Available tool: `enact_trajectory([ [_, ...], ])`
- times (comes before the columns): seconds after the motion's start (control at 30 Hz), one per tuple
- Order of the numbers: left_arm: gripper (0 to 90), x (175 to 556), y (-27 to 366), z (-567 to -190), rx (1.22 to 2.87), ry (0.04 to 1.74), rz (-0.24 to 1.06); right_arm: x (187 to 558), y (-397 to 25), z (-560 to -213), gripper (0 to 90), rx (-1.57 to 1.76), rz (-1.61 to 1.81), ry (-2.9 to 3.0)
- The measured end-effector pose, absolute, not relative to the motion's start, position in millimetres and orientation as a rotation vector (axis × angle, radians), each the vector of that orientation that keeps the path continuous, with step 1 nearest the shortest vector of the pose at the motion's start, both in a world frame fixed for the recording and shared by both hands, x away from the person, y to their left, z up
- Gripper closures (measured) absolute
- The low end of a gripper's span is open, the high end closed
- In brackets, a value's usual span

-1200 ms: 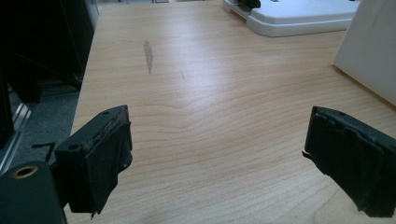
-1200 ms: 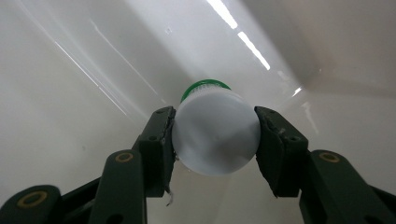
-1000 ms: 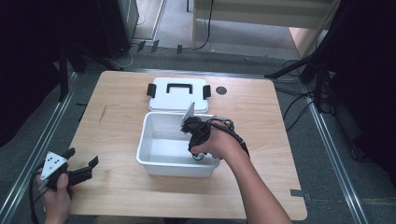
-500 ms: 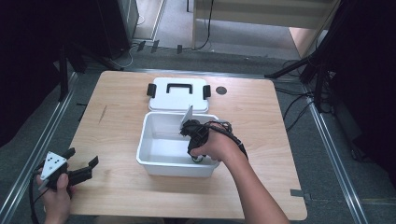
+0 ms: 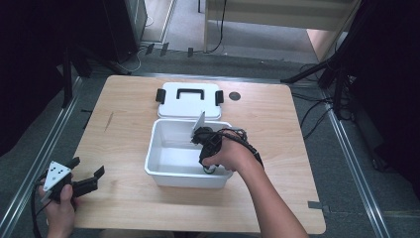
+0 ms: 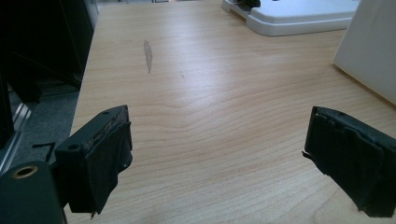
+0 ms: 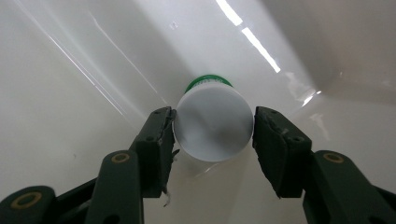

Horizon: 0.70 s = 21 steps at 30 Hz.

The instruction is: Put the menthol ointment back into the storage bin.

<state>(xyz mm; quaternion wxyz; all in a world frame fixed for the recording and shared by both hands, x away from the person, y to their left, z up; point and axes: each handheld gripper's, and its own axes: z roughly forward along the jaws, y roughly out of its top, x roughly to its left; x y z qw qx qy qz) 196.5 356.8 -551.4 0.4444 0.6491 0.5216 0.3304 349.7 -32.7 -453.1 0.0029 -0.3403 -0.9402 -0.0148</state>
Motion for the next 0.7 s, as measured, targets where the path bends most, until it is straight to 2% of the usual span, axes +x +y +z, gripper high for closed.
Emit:
enact_trajectory([
  [0.23,8.2,196.7,356.8,-551.4,1.610,1.293,0.819,345.2,-33.6,-437.5,37.1,-1.016,-0.037,-2.974],
  [0.7,8.2,196.9,357.1,-551.5,1.605,1.294,0.817,345.4,-34.6,-392.9,30.9,-1.029,-0.111,-3.015],
])
